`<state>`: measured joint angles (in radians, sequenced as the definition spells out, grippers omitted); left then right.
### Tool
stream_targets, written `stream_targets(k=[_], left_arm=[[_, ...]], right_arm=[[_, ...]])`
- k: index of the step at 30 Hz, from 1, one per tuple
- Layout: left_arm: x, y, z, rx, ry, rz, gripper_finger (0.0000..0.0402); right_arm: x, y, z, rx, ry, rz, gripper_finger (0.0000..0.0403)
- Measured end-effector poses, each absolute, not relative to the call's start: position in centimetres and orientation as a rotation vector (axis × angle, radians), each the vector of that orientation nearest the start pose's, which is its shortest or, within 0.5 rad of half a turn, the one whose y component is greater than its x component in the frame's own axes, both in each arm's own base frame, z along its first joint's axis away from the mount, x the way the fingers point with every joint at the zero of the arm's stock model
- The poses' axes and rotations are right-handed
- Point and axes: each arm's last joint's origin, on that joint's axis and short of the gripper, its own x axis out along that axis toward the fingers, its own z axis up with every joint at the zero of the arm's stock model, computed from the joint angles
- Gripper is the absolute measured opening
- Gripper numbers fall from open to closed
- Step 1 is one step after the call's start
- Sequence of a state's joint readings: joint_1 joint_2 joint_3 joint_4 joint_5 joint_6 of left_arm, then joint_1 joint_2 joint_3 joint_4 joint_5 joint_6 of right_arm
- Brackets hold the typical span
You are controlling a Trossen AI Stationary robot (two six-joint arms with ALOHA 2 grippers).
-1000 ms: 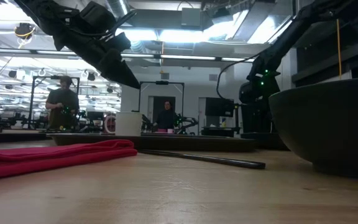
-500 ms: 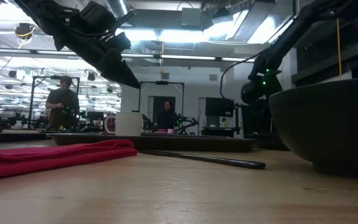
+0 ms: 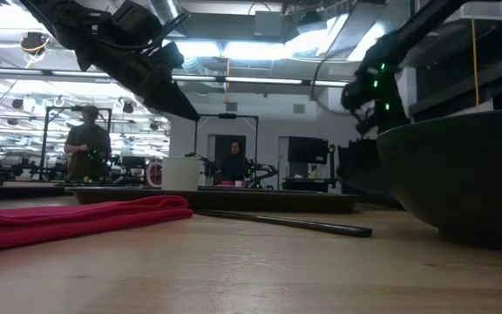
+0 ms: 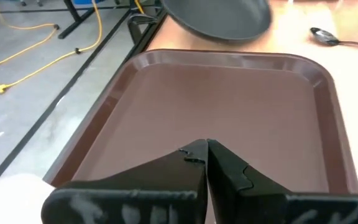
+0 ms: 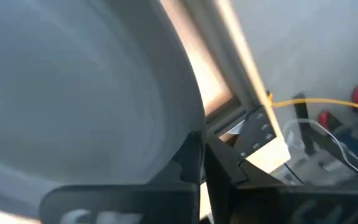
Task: Set up tray
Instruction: Put the black plate on the brown tray below the white mug
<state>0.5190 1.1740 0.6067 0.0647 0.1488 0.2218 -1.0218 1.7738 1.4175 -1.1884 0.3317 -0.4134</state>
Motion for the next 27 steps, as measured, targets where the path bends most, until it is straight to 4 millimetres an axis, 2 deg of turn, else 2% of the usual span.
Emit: stream_targets(k=[7, 13, 17, 22, 27], left_arm=[[21.2, 11.6, 22.0, 0.051, 0.507, 0.305, 0.0003], [22.1, 10.5, 22.6, 0.186, 0.451, 0.239, 0.0003], [23.2, 8.6, 23.2, 0.358, 0.402, 0.2, 0.0003], [24.2, 6.0, 23.8, 0.518, 0.385, 0.284, 0.0003], [24.5, 3.6, 23.9, 0.611, 0.422, 0.364, 0.0008]], right_arm=[[15.4, -26.1, 29.7, 0.212, 1.504, -0.798, 0.0008], [14.5, -23.3, 33.1, 0.165, 1.409, -0.832, 0.0008], [14.1, -22.0, 34.0, 0.222, 1.358, -0.842, 0.0008], [14.7, -21.2, 34.0, 0.293, 1.337, -0.864, 0.0008], [15.5, -20.5, 34.0, 0.275, 1.333, -0.844, 0.0008]])
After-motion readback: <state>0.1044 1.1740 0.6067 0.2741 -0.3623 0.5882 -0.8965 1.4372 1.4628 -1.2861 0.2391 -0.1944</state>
